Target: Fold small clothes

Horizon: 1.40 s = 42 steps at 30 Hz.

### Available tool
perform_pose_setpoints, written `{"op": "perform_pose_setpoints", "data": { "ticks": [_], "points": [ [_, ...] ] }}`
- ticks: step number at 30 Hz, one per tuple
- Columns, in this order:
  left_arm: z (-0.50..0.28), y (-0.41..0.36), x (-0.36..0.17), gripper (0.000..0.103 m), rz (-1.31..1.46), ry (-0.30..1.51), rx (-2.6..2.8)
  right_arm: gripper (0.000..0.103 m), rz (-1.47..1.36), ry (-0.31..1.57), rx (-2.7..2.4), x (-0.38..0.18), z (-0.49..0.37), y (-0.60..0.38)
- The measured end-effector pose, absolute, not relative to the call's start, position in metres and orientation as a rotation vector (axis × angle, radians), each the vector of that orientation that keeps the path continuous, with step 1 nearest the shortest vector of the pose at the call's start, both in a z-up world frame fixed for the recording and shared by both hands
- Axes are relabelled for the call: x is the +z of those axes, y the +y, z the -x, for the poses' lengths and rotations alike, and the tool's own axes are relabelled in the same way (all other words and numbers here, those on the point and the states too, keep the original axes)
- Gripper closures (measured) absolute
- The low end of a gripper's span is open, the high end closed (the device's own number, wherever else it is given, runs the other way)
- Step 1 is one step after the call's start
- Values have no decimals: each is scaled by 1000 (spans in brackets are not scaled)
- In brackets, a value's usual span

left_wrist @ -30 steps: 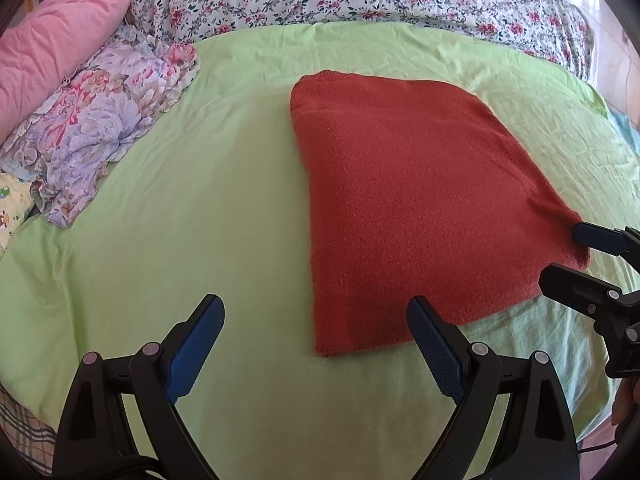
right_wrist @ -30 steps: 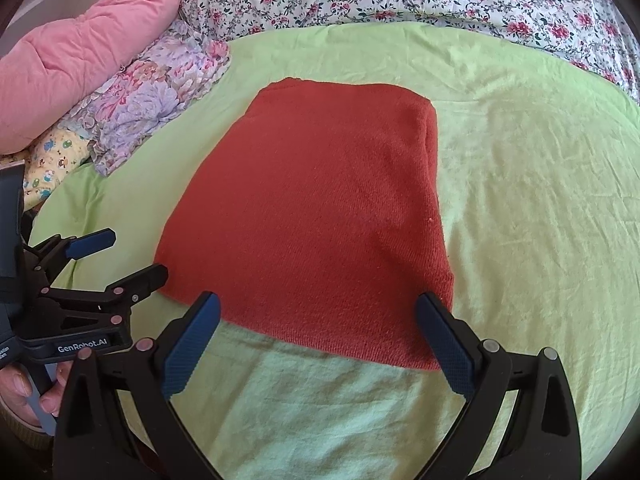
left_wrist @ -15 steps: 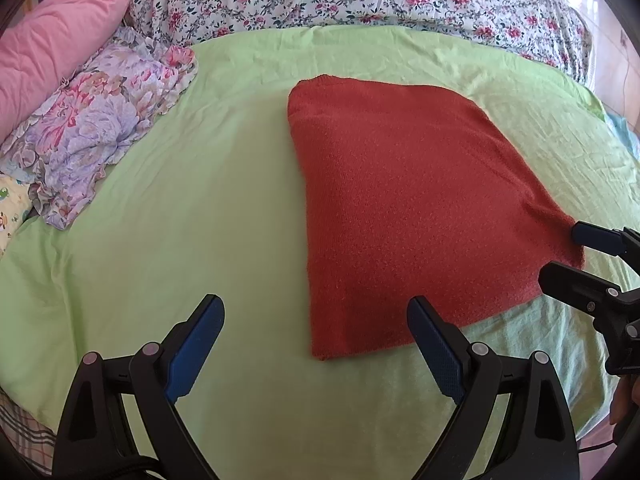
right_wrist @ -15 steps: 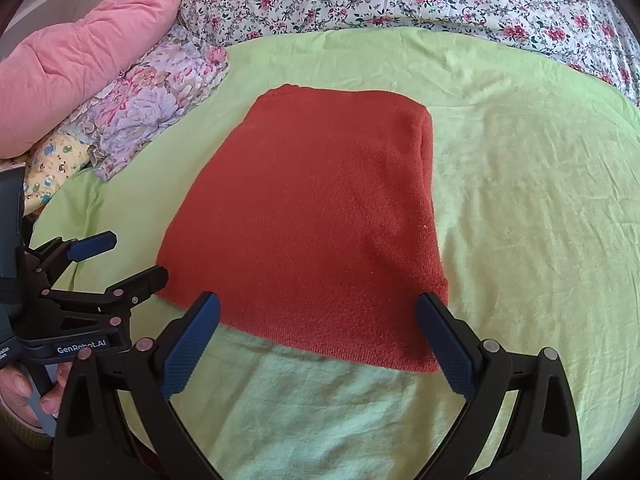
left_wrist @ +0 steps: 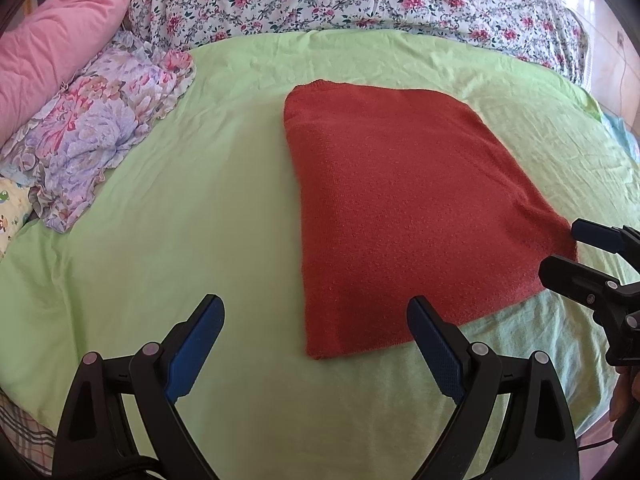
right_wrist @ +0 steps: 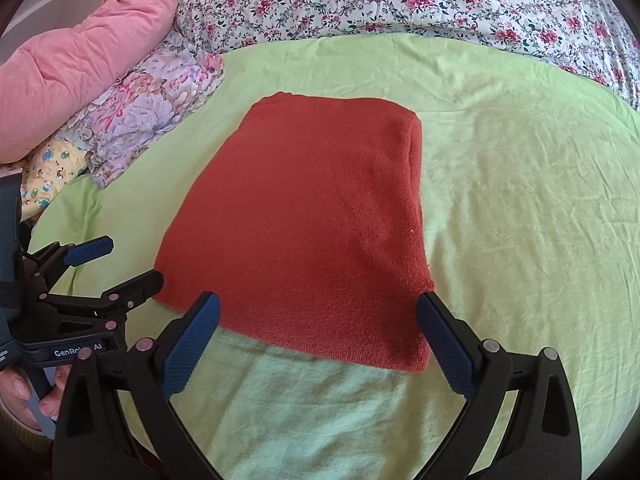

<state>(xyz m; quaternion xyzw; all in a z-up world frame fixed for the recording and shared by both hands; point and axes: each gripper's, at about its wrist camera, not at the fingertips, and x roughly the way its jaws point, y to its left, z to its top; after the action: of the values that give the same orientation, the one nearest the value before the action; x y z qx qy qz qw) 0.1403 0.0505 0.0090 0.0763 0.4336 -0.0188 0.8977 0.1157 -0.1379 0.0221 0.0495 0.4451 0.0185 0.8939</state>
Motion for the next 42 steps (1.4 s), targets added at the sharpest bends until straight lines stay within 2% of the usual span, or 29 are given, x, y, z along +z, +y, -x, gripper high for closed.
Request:
{"op": "perform_pose_setpoints", "data": {
  "ticks": [42],
  "points": [
    [-134, 46, 15, 10, -148, 880, -48, 5, -118, 902, 40, 26, -111, -137]
  ]
}}
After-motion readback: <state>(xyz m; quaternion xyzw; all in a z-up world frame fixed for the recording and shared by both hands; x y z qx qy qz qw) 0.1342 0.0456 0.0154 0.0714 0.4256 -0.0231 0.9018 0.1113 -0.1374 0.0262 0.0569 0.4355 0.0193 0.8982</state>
